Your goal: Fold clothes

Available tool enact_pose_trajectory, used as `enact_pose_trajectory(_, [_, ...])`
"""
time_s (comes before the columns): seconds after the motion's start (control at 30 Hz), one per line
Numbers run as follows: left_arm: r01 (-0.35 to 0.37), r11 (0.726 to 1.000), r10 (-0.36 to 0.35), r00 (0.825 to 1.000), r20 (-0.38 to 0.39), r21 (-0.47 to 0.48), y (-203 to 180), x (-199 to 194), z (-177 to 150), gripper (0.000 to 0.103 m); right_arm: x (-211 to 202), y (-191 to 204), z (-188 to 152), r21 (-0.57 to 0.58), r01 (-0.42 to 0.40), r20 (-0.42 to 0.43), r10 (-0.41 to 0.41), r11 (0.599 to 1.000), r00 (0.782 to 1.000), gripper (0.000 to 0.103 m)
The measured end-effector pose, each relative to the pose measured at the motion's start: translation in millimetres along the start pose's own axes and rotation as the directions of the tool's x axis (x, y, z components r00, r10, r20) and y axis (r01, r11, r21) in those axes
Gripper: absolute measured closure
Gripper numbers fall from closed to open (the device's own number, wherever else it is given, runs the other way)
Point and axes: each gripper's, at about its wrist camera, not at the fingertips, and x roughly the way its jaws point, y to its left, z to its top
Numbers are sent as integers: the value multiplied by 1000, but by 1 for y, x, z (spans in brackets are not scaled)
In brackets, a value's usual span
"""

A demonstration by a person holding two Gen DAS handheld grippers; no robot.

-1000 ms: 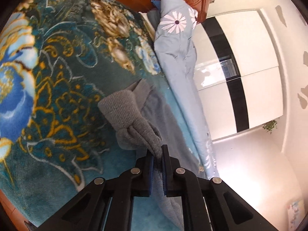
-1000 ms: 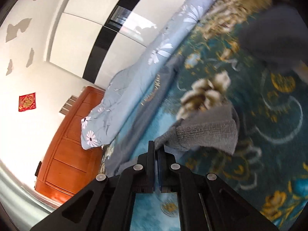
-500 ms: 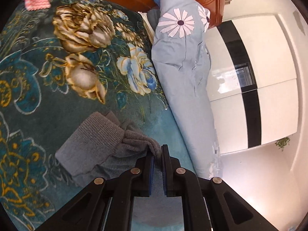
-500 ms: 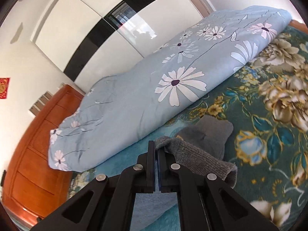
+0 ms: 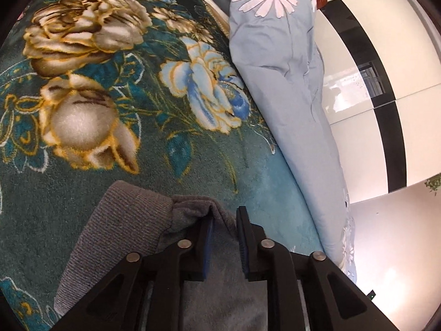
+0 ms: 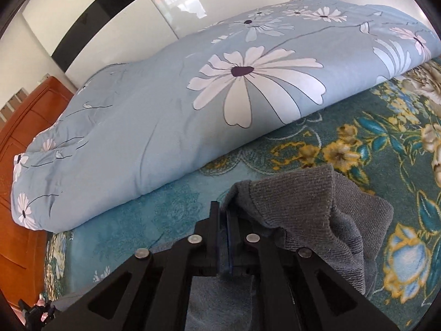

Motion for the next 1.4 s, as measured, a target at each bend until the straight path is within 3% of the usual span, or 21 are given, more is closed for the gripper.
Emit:
enact_pose_trajectory(0.03, [12,1000,-12,1000,-1,27,-5,-6,-3,54,-9,3,2,-25,-6,20,6,1000,1000,60])
enact_pose_trajectory(0.07, [21,998,-21,1000,1,60,-12,-13,-6,47,-20,4,3,-44,-11,39,13,999,999,49])
enact_pose_trajectory(0.1, [24,995,-25,1000,6,94,-19,-22,-11,41,-31,4,4,-56,-20,53,23,998,998,49])
enact_pose_trajectory(0.23, [-11,979,-6,996,84,201,-31,-72,-34,38,-73,-3,-7,-74,-61,89,67,995,994,49])
enact_pose_trajectory(0.33, [-103,980,73,982,175,170,-8,-106,-56,30,-96,-22,-40,-77,-108,87,115,991,990,49])
enact_pose_trajectory(0.4, [-125,988,108,979,172,90,22,-112,-67,28,-100,-40,-65,-58,-116,53,119,992,991,49])
enact_pose_trajectory(0.57, [-39,995,42,999,34,-89,69,-77,-80,28,-85,-83,-105,112,-187,-25,191,976,981,49])
enact_pose_trajectory(0.7, [-20,993,23,999,28,-117,65,-51,-84,28,-69,-98,-106,251,-253,17,257,934,966,49])
enact_pose_trajectory(0.87, [-27,993,34,997,68,-112,55,-32,-77,28,-36,-91,-91,269,-212,15,216,939,976,49])
enact_pose_trajectory(0.97, [-15,993,27,994,102,-117,53,-31,-73,30,-19,-91,-80,299,-216,57,209,930,976,49])
enact_pose_trajectory(1.07, [-15,992,32,991,131,-126,54,-31,-70,42,-9,-87,-69,315,-209,91,189,926,978,49])
enact_pose_trajectory(1.13, [-24,991,43,989,144,-130,55,-32,-67,67,-6,-84,-64,330,-182,95,160,926,983,49])
enact_pose_trajectory(1.2, [-26,991,46,988,145,-131,55,-31,-63,78,-2,-81,-59,345,-156,98,130,926,987,51])
enact_pose_trajectory(1.27, [-17,992,36,988,149,-125,53,-32,-59,81,-1,-78,-55,358,-136,101,107,924,989,83])
enact_pose_trajectory(1.4, [16,994,1,988,155,-110,44,-42,-47,84,-21,-71,-53,339,-138,117,104,931,988,88])
